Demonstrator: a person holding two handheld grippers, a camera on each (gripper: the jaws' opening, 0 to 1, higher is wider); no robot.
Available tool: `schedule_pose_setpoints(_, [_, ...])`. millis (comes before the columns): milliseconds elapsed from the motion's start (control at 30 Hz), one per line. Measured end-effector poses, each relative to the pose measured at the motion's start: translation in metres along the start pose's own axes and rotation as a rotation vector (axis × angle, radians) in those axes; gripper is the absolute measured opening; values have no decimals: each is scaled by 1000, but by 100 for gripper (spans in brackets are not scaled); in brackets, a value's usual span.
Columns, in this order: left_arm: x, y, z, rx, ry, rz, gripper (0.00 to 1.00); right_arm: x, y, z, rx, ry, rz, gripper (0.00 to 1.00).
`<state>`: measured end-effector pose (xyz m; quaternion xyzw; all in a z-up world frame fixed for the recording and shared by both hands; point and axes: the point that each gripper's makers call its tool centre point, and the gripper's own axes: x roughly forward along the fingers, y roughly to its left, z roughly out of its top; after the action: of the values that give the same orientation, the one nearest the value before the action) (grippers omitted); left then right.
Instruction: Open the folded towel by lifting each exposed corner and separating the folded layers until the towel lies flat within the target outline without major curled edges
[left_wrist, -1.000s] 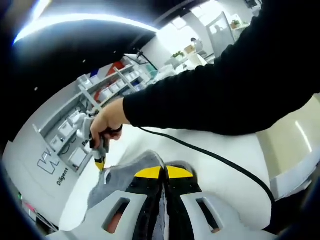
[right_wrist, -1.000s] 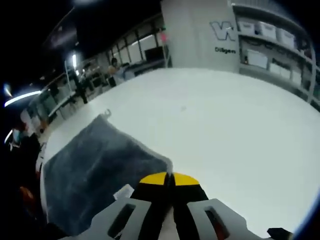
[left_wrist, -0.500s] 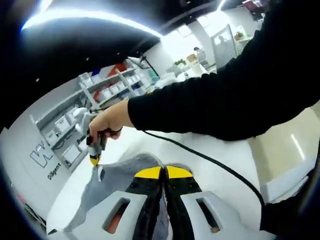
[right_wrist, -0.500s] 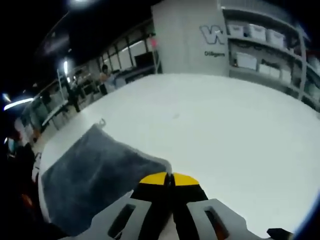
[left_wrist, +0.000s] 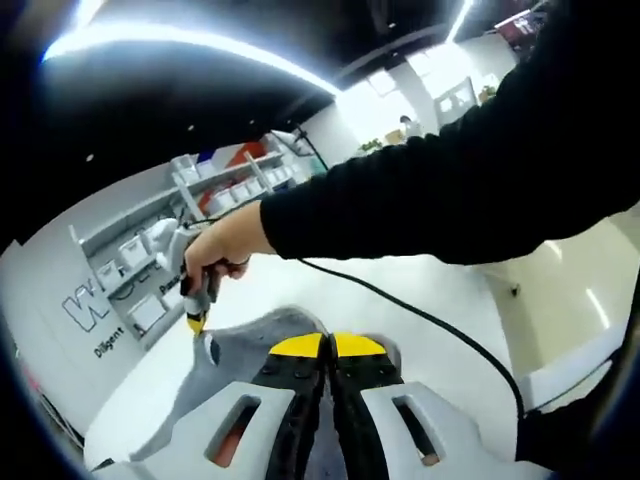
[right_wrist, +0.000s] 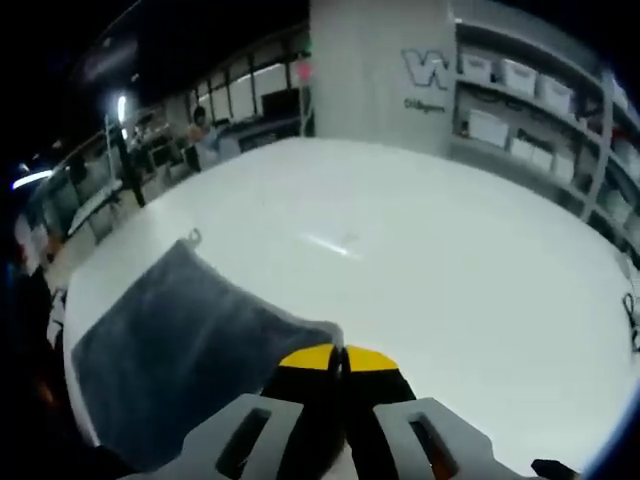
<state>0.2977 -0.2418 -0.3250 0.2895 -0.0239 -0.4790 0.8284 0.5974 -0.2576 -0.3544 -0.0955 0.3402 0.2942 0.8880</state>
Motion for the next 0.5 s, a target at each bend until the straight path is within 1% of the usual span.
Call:
schedule_pose_setpoints(33, [-2,1,0,-3,-3,0,0,0,1,0,0,6,-6,0])
schedule_pose_setpoints(133, [-10,7,-2,-10,-13,4,0,2,6,-4,-21,52,-43,0])
schedule_pose_setpoints(167, [-11,9,-2,-12,-16,6,0,2,8,-3,-21,57,-52,0])
schedule_pose_setpoints(300, [-23,20,-4,-26,-30,23,0,-1,20,4,-10,53,-63,0])
schedule_pose_setpoints(400, [-34,28,-8,-35,-37,39,0,-4,26,11,-20,64,-89,0])
schedule_pose_setpoints(500, [-44,34,-12,-48,-42,53,0,-6,34,18,-29,67,-97,0])
